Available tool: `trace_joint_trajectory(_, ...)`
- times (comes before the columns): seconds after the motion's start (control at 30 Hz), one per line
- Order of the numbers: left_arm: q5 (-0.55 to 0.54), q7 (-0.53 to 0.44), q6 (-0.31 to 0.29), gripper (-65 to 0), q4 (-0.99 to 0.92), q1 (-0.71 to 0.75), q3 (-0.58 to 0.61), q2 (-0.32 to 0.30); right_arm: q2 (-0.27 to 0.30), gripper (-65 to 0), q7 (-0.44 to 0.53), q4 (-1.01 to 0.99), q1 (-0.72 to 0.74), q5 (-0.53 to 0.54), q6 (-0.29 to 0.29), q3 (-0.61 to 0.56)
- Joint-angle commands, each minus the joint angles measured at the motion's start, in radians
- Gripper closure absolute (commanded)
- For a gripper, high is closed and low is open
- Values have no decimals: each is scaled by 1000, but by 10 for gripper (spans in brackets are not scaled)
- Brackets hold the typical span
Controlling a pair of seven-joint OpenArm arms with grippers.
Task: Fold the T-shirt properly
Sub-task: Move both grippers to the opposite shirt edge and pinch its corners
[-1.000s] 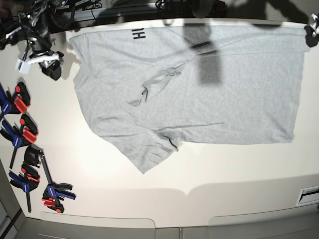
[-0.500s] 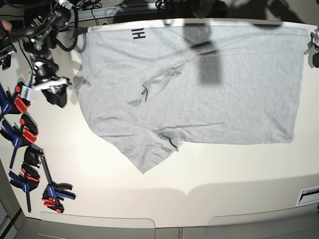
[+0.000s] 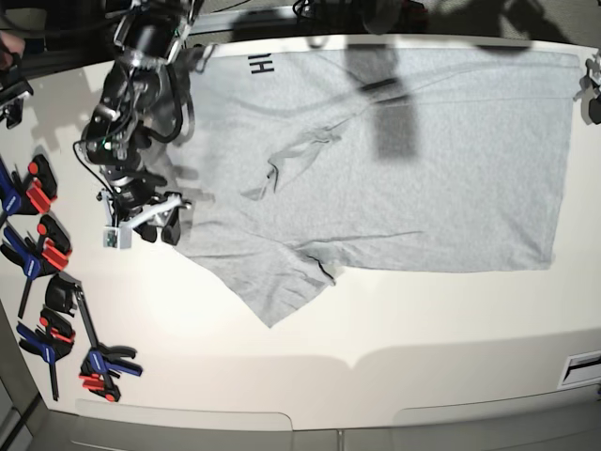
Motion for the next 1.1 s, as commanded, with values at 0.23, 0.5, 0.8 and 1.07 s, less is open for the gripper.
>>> trace_joint_trajectory(0.23, -20, -23, -11, -181, 16, 1, -7, -24, 150, -330, -2, -449, 287, 55, 26, 0)
trace_joint_trajectory(0.5, -23, -24, -11, -181, 16, 1, -7, -16, 259, -330, -77, -815, 433, 161, 145, -1)
trace_joint_trajectory(0.8, -24, -24, -11, -181, 16, 1, -7, -16, 212, -330, -113, -820, 431, 174, 162, -27)
trace_joint_trajectory(1.07, -24, -24, -11, -181, 16, 1, -7, -16, 193, -329, -107, -820, 430, 174, 161, -194)
